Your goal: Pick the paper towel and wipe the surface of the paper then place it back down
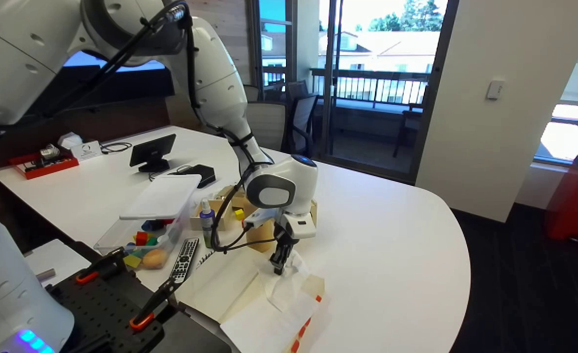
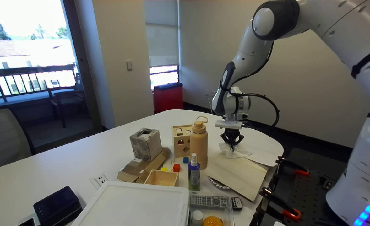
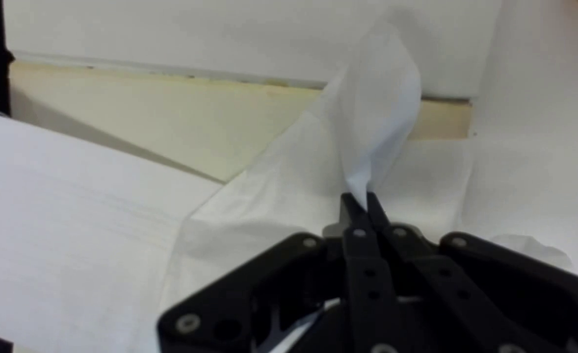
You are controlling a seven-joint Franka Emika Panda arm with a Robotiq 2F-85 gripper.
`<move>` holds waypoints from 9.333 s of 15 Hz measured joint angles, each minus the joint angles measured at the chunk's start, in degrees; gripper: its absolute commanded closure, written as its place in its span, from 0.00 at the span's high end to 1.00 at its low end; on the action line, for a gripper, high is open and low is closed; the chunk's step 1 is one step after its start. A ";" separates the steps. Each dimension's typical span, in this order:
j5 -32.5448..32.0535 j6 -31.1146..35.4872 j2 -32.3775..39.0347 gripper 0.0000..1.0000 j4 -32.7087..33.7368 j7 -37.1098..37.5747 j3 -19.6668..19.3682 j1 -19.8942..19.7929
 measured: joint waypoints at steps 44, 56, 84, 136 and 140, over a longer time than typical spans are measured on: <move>-2.59 -24.44 -4.37 0.00 -3.74 6.71 -3.51 -0.39; -11.04 -24.69 -4.40 0.00 -4.05 25.30 -10.42 3.14; -12.56 -18.21 -1.92 0.00 -3.15 16.31 -7.34 3.63; -41.16 11.65 -36.93 0.00 -7.19 18.61 11.53 20.98; -33.80 11.44 -24.64 0.00 3.66 8.19 16.77 23.59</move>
